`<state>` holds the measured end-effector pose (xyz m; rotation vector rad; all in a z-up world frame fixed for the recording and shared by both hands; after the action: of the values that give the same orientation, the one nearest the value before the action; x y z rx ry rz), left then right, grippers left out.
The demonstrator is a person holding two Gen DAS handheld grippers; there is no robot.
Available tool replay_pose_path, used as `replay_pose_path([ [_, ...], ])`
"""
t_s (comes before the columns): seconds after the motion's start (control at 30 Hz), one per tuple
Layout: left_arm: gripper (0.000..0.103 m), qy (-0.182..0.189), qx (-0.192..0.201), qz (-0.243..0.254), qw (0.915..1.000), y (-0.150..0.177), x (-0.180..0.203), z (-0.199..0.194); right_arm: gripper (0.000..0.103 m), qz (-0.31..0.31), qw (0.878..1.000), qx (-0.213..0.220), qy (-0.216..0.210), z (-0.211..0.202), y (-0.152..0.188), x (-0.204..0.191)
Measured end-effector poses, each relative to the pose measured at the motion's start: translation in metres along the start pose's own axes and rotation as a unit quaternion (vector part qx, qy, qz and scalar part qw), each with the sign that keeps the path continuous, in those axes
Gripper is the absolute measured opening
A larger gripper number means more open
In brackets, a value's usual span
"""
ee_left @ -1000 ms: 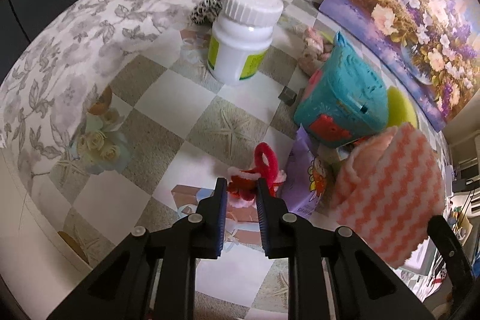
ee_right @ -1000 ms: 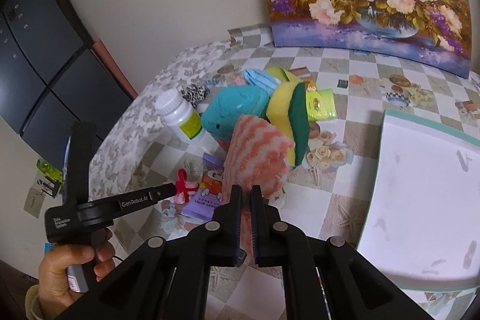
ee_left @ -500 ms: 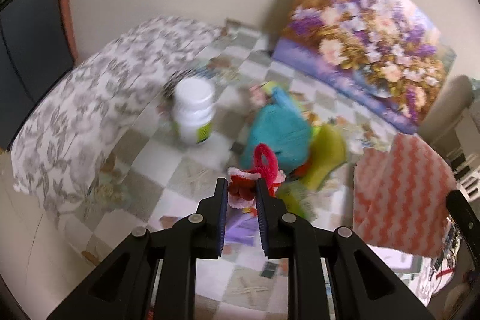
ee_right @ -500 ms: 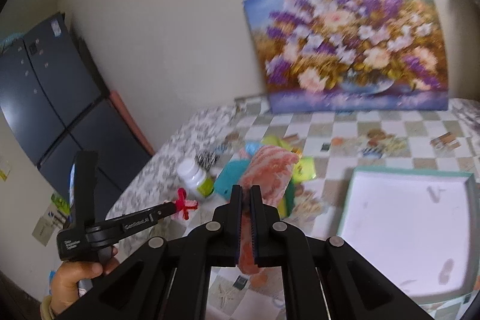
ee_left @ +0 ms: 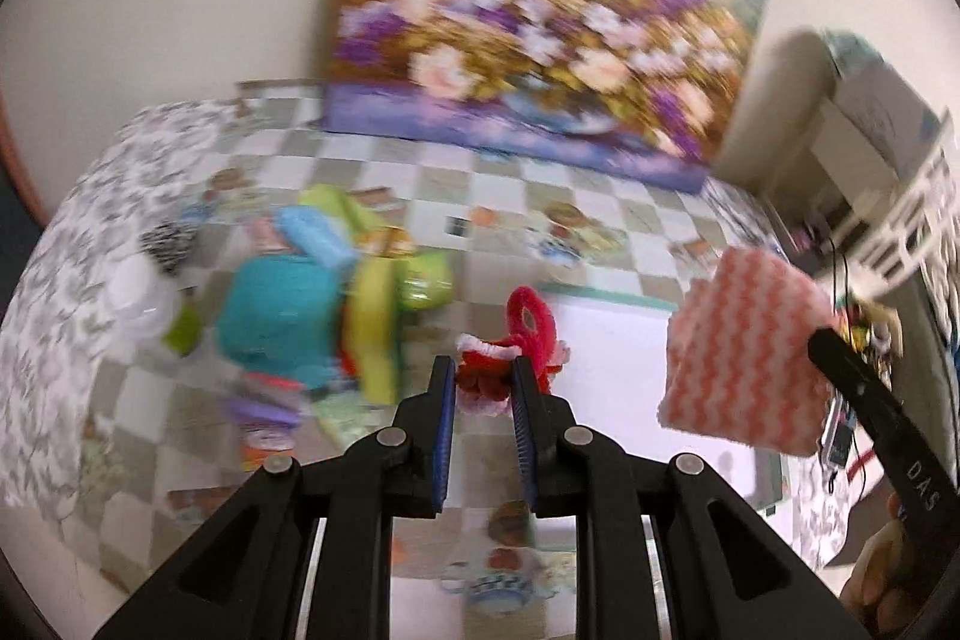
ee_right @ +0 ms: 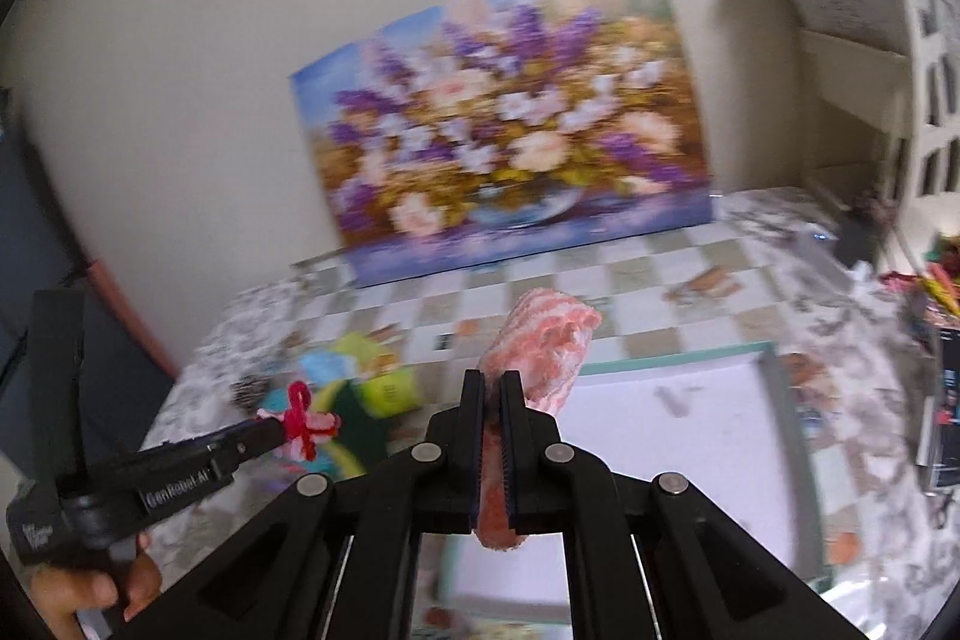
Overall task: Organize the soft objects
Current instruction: 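Carry the red toy and pink towel into the white tray with both tools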
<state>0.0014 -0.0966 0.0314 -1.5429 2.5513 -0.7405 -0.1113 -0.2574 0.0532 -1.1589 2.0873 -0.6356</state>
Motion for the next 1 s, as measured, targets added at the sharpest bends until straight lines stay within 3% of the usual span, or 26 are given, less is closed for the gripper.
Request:
replay_pose_path([
  [0.23, 0.02, 0.017, -0.022, 0.048, 0.9985, 0.0, 0.057, 0.04, 0.005, 0.035, 0.997, -0.016, 0.069, 0.01, -0.006, 0.052],
  [0.4, 0.02, 0.026, -0.04, 0.07, 0.9964, 0.005, 0.078, 0.072, 0.006, 0.061, 0.994, -0.05, 0.074, 0.033, 0.001, 0.075],
  [0.63, 0.02, 0.016, -0.083, 0.086, 0.9927, 0.023, 0.086, 0.118, 0.006, 0.108, 0.981, -0.109, 0.12, 0.07, 0.023, 0.123],
  [0.77, 0.02, 0.015, -0.091, 0.088, 0.9919, 0.026, 0.087, 0.129, 0.005, 0.107, 0.97, -0.134, 0.173, 0.076, 0.034, 0.145],
  [1.0, 0.021, 0.004, -0.107, 0.08, 0.9911, 0.027, 0.079, 0.147, 0.009, 0.098, 0.959, -0.164, 0.208, 0.085, 0.045, 0.157],
])
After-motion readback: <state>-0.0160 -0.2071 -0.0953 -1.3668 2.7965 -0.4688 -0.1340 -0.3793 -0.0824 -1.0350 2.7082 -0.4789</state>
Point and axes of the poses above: each gripper's, at about its wrist camera, not at the fingertips, and z roughly the way its jaws point, x to its right, y to its underside, the point moved 6 cm from there along z, roughly the way its jaws point, and after that the axes turned 7 degrees about -x, right-handed, at the moved point
